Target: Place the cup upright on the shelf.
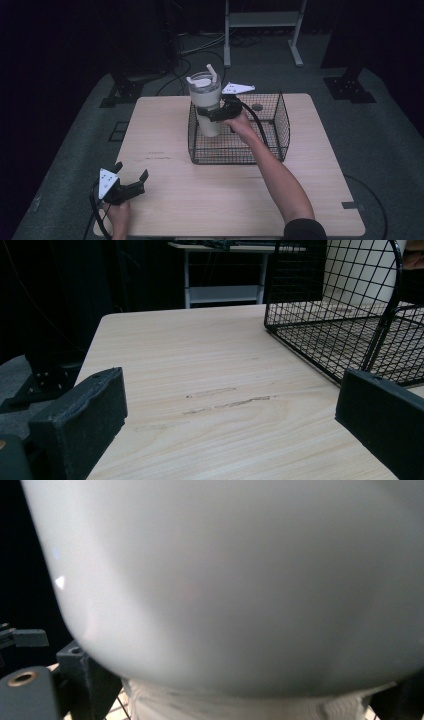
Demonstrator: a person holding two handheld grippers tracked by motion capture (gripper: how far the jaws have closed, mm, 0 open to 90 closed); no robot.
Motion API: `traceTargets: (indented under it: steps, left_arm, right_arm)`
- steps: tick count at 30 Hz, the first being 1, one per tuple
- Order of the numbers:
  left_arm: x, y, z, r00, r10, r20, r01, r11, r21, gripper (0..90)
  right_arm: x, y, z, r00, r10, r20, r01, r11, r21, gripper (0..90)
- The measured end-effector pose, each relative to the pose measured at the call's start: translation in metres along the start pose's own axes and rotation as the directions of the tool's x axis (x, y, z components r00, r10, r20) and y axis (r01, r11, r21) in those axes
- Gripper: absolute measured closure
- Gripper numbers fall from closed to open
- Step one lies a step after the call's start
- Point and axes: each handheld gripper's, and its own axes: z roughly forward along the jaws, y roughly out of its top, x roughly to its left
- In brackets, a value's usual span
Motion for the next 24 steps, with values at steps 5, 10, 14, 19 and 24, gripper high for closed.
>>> traceTargets:
  steps: [5, 10, 14, 19, 24]
  left_arm:
    - [0.0, 0.0, -0.001, 1.0, 0.004, 0.006, -0.004, 1.0, -0.002, 0.0]
    - [0.0, 0.0, -0.001, 0.9999, 0.011, 0.007, -0.011, 0.9999, -0.002, 0.0]
    - [0.001, -0.001, -0.003, 1.0, 0.003, 0.007, -0.003, 1.0, -0.004, 0.0]
    - [0.002, -0.001, -0.004, 1.0, 0.003, 0.007, -0.003, 1.0, -0.003, 0.0]
    - [0.002, -0.001, -0.004, 0.9999, 0.006, 0.009, -0.006, 1.0, 0.004, 0.0]
  right_arm:
    - [-0.004, -0.008, 0.006, 0.9999, 0.004, 0.01, -0.004, 0.999, 0.042, 7.0]
    - [-0.01, -0.014, 0.009, 0.9998, 0.02, -0.004, -0.02, 0.999, 0.038, 7.1]
    - [-0.017, -0.02, 0.012, 0.9994, 0.034, 0.001, -0.034, 0.997, 0.064, 7.0]
    - [-0.023, -0.027, 0.014, 0.9994, 0.036, 0.0, -0.036, 0.995, 0.088, 7.0]
    - [-0.023, -0.031, 0.019, 0.9999, 0.006, 0.013, -0.007, 0.993, 0.122, 7.0]
